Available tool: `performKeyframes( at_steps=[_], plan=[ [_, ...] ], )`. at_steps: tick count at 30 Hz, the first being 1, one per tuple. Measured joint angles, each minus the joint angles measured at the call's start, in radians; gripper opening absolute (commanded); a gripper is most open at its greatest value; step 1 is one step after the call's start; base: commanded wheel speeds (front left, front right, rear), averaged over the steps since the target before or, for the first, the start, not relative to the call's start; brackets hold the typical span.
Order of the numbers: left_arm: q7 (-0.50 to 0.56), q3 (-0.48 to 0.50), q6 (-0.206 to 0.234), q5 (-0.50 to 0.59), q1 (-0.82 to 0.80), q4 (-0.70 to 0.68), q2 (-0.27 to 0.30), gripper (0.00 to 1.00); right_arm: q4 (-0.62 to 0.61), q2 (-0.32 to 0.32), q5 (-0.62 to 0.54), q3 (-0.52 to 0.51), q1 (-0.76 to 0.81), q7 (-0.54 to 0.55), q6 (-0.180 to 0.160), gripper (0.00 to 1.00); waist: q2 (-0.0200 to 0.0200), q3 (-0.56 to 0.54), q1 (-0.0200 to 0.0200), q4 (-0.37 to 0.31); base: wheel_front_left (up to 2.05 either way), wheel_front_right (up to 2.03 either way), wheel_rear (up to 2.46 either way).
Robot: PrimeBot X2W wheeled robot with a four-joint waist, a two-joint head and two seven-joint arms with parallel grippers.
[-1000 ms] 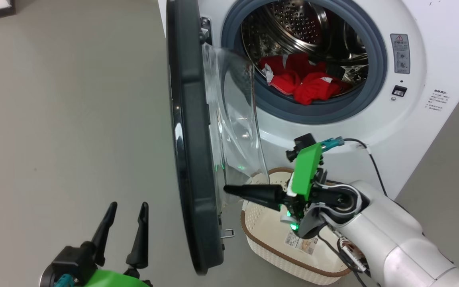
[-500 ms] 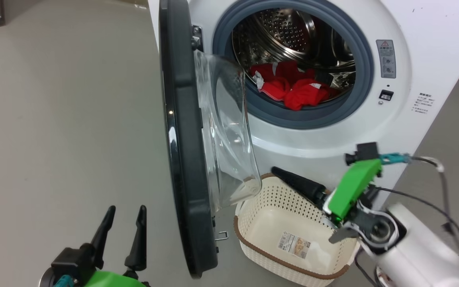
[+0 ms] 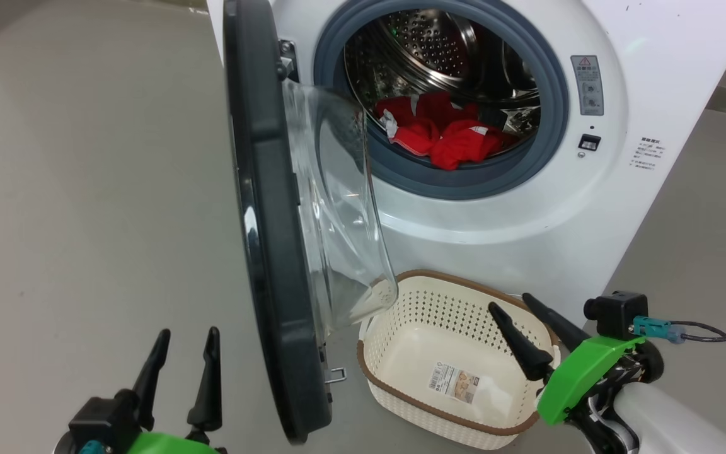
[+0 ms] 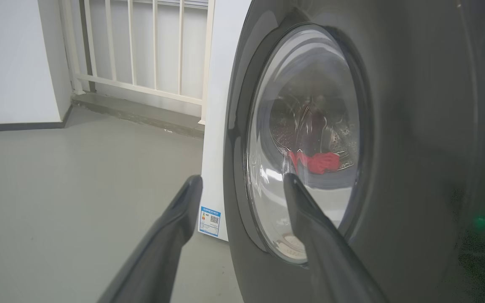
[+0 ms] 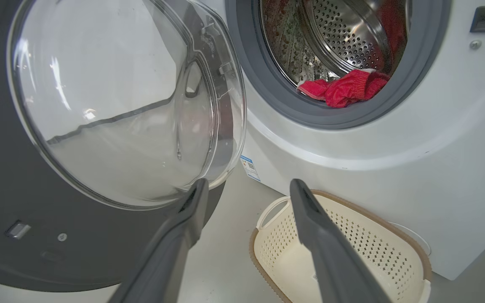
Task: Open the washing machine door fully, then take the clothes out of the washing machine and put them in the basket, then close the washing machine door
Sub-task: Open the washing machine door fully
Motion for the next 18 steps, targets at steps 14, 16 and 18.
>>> performKeyframes(
  at_steps=[14, 16, 18],
  plan=[
    [0.0, 0.002, 0.0, 0.011, 0.011, -0.012, 0.0, 1.0, -0.193, 0.204, -0.598, -0.562, 0.215, -0.007, 0.0, 1.0, 0.0, 0.007, 0.0, 0.0, 0.0, 0.0, 0.0],
    [0.0, 0.002, 0.0, 0.014, 0.011, -0.017, 0.0, 1.0, -0.217, 0.22, -0.633, -0.591, 0.244, -0.007, 0.0, 1.0, 0.0, 0.005, 0.0, 0.002, 0.0, 0.0, 0.0],
    [0.0, 0.002, 0.0, 0.018, 0.011, -0.021, 0.001, 1.0, -0.229, 0.23, -0.645, -0.609, 0.266, -0.007, 0.0, 1.0, 0.0, 0.004, -0.0001, 0.003, 0.0, 0.0, 0.0]
  ],
)
